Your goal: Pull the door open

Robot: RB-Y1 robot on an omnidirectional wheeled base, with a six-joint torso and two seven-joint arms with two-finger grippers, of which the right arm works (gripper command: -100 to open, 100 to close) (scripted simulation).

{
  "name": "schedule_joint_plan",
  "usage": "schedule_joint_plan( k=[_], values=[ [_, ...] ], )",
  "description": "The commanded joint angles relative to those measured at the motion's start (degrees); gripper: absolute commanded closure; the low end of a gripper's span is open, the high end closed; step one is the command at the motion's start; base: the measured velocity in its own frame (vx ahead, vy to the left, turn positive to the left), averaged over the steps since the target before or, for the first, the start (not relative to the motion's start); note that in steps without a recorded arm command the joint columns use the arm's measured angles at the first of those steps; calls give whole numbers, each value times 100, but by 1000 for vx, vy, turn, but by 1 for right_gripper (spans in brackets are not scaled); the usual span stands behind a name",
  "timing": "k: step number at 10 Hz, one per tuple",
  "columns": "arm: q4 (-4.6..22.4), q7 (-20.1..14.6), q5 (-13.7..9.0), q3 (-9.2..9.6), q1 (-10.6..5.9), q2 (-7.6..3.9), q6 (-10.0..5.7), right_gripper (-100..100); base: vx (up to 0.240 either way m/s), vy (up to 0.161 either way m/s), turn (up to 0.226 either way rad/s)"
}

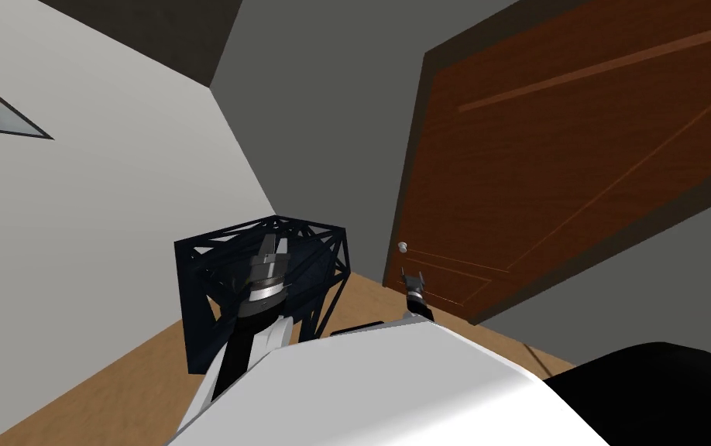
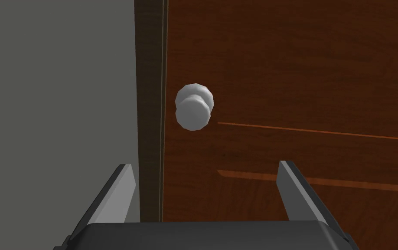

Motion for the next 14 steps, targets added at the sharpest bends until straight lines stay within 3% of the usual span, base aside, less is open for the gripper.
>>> schedule_joint_plan(
  k=[1,7,10,11,14],
  values=[
    [201,-148,-105,14,-45,-15,-101,-100,90,-52,107],
    [829,-589,-527,32,-209,-41,-343,-100,85,-63,117],
    [926,-658,-585,37,-229,-53,-377,-100,63,-43,51],
    [1036,-862,-596,47,-201,-190,-419,-100,113,-22,4],
    [1163,-1111,-602,60,-156,-372,-457,-100,145,9,10]
  ],
)
